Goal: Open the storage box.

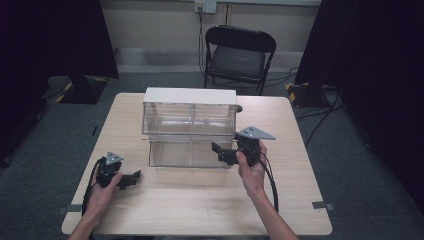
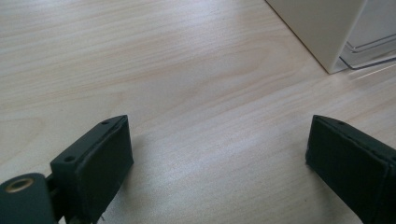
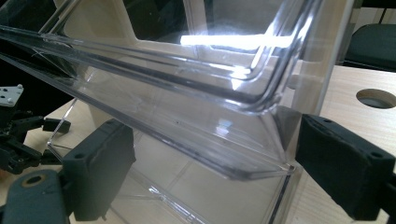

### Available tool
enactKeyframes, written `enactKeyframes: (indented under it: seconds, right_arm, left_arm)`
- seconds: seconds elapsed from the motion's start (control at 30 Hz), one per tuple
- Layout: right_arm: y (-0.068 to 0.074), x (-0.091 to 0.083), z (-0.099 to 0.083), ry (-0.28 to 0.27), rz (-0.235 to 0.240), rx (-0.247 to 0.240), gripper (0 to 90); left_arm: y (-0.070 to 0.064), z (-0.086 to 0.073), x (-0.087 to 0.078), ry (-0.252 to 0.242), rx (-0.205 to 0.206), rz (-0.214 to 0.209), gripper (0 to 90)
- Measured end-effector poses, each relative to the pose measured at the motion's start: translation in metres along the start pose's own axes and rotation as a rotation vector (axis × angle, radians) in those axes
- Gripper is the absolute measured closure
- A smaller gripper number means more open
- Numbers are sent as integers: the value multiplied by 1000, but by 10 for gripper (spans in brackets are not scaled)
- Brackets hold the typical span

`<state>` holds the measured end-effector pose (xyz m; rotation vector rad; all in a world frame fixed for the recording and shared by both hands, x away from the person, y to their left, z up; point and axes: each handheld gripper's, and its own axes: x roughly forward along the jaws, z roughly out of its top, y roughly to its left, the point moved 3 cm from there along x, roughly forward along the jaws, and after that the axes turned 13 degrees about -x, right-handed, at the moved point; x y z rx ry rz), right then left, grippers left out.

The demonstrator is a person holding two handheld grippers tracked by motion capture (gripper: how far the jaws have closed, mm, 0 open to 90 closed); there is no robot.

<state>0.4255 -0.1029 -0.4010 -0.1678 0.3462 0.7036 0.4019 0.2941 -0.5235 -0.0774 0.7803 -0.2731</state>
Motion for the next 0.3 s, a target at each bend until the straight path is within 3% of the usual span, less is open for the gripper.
enactKeyframes:
  seconds: [0.3]
  right_arm:
    - [0,0,0,0,3,-2,114]
  left_arm:
    - [0,0,0,0,0,1,66]
